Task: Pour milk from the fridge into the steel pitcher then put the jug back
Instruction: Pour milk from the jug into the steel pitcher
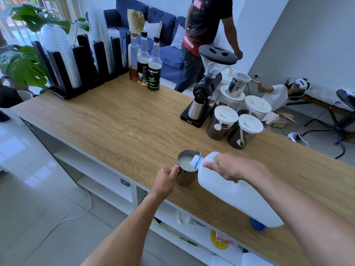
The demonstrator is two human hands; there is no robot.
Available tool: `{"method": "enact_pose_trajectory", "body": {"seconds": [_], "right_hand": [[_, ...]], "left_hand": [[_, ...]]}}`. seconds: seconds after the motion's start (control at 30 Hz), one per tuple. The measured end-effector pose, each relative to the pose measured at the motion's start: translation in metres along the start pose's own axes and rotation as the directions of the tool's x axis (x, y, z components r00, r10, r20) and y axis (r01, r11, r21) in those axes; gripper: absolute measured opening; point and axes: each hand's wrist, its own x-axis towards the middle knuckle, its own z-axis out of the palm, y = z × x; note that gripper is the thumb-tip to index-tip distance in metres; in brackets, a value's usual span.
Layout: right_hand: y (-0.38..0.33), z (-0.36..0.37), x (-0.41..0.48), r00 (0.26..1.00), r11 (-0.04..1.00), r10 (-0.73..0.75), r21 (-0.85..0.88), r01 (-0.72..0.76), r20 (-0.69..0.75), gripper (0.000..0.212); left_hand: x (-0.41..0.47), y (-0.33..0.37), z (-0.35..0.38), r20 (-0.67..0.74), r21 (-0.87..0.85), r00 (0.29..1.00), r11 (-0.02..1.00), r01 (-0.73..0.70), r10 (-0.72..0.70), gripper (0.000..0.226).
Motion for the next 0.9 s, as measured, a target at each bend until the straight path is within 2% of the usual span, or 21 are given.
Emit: {"method": "enact_pose_trajectory", "body": {"seconds": [0.13,0.73,0.9], "right_hand": [[-0.0015,-0.0018,-0.0015,1.000,1.000,-0.004,0.013,0.004,-0.002,0.052],[-0.0064,-0.0061,-0.0040,0.999,1.000,0.026,-0.003,-0.026,0.026,0.058],[-0.0072,-0.0081,-0.0034,0.999,1.000,0.025,-0.013,-0.024,0.044,0.065]], "left_hand": [[-0.0003,0.0017,-0.0001,0.002,0.003,1.000,1.000,-0.005,0.005,0.046],[-0.0004,0.0015,0.0012,-0.023,0.000,1.000,1.000,-0.007,0.007,0.049],[-0.0003,0.0028,0.0004,-0.012,0.012,1.000,1.000,-0.009,0.009,0.043]]}}
